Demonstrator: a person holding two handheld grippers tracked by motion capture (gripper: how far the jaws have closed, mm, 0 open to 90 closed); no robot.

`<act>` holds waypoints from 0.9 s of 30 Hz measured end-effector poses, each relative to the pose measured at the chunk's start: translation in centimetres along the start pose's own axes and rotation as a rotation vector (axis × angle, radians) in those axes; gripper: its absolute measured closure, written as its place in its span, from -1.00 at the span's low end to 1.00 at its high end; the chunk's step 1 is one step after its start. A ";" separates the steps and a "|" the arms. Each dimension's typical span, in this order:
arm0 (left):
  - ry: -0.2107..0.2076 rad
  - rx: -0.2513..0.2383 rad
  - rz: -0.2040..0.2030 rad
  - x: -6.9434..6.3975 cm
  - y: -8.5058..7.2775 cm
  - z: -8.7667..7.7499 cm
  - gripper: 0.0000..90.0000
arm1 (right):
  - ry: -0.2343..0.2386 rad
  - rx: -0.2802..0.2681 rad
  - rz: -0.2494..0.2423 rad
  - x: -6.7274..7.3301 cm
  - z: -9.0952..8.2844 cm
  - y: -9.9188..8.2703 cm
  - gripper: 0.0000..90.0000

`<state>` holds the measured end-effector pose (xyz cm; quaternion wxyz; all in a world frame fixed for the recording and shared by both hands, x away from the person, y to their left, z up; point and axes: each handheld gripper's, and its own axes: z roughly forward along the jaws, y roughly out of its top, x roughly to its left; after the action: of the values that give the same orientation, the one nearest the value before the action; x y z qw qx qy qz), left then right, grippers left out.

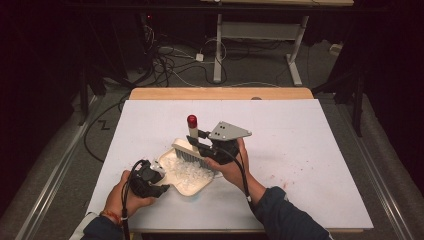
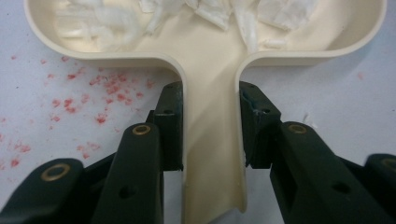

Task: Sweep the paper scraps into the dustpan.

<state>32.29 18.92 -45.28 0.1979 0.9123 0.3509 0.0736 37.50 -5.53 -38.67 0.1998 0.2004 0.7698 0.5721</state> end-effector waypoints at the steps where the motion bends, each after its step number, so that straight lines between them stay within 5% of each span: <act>1: 0.000 0.000 0.000 0.0 0.0 0.0 0.40 | -0.003 -0.004 -0.001 -0.1 -0.2 0.2 0.57; 13: -0.006 0.012 0.007 0.1 -0.2 0.3 0.40 | -0.092 -0.060 0.019 -2.5 -3.3 2.2 0.57; 27: -0.004 0.013 0.007 0.1 -0.1 0.3 0.40 | -0.137 0.024 0.016 -4.1 -7.2 0.2 0.57</act>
<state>32.37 18.99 -45.62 0.1923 0.9149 0.3478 0.0701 37.12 -13.44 -36.28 0.2449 0.2477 0.7594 0.5495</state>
